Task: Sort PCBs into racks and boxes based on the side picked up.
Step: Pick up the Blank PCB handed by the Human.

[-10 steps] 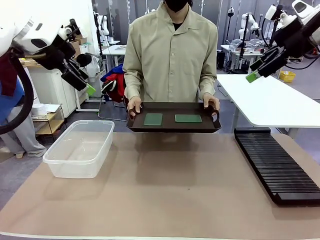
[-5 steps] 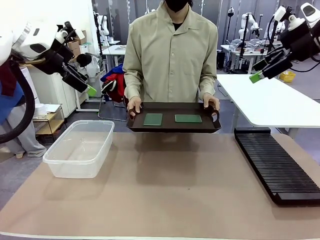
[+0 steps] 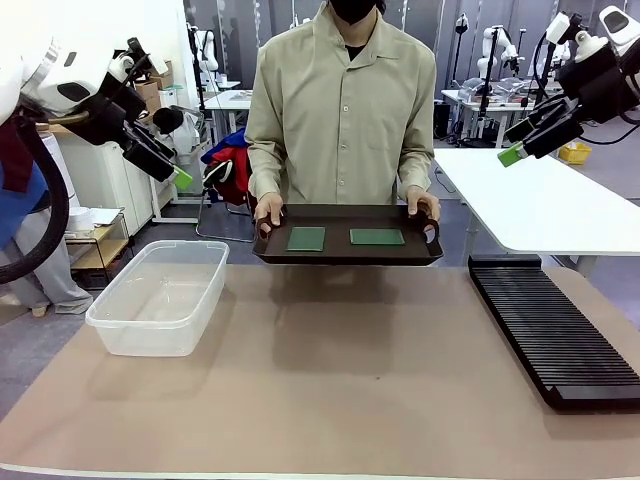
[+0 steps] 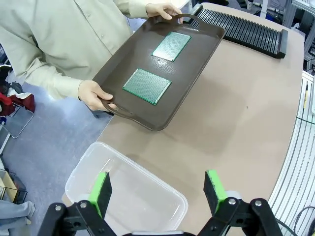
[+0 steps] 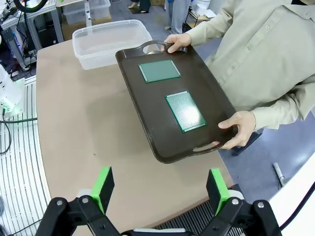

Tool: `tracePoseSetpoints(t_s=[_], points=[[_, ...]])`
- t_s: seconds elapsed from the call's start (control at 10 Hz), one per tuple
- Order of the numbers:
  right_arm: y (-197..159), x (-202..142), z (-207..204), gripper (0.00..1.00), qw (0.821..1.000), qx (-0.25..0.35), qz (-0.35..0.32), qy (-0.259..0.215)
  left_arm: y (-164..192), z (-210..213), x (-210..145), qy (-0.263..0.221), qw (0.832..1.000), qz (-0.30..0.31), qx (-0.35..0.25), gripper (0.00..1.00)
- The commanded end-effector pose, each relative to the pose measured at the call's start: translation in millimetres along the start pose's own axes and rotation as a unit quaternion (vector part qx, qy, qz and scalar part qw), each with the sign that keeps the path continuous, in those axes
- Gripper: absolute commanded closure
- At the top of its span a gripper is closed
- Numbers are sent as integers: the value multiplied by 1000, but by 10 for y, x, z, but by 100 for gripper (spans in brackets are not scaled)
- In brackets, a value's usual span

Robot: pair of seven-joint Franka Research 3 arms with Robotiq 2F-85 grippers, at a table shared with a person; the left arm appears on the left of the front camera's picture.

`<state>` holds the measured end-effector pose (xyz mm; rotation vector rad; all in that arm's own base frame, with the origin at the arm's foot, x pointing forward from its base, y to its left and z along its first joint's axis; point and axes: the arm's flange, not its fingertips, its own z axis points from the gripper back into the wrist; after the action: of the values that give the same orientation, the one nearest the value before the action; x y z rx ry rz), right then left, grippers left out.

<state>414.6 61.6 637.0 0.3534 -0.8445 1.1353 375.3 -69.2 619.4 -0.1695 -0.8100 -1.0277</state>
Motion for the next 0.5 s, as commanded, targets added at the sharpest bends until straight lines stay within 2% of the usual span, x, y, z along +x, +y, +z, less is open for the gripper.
tracePoseSetpoints(t_s=[0.0, 0.4], points=[[-13, 7, -14, 0, 1000, 2, -4, -2, 3, 1, -9, 3, 1000, -8, -7, 0], [-13, 7, -14, 0, 1000, 2, -4, -2, 3, 1, -9, 3, 1000, -8, -7, 0]])
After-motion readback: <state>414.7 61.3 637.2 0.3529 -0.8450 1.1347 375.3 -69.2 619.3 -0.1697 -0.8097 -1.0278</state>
